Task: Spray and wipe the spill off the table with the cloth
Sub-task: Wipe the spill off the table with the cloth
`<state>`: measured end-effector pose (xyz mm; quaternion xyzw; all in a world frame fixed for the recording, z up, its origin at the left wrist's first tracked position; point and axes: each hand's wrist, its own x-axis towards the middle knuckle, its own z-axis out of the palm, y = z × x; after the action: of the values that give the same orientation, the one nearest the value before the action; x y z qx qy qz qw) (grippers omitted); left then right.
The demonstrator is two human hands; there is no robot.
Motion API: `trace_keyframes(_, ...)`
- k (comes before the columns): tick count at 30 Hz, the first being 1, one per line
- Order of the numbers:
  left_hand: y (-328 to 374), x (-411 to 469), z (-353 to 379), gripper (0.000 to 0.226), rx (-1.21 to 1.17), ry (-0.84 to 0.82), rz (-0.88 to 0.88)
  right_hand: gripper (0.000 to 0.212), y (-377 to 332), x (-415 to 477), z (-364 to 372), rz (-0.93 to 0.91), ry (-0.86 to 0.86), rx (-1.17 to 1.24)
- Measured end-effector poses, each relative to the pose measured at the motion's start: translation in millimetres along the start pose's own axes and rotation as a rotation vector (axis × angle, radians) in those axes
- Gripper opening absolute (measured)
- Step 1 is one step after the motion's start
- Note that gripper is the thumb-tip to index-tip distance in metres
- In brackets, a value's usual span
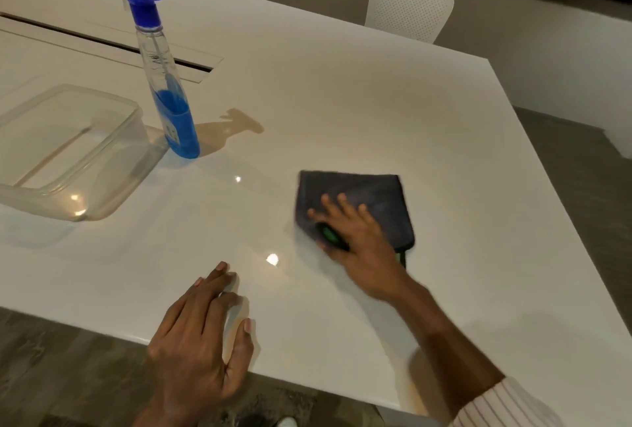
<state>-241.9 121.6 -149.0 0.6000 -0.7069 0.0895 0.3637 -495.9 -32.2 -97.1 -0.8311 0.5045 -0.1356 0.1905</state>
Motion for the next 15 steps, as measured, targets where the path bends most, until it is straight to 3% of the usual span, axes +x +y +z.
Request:
trace_keyframes(3,0.2,0.2,-0.8,0.045,0.013,-0.011,-0.023,0.060,-21.9,-42.3,7.7,-0.128,-0.056,-0.014)
trace_keyframes(7,2.1,2.8,-3.8,0.042,0.020,0.005,0.007,0.065,-0.2,-78.7,-5.6,-0.133,-0.104,0.018)
trace_keyframes(15,3.9,5.0,-5.4,0.035,0.005,0.042,0.029,0.053,74.9,-5.8,-38.9,0.188,0.096,0.025)
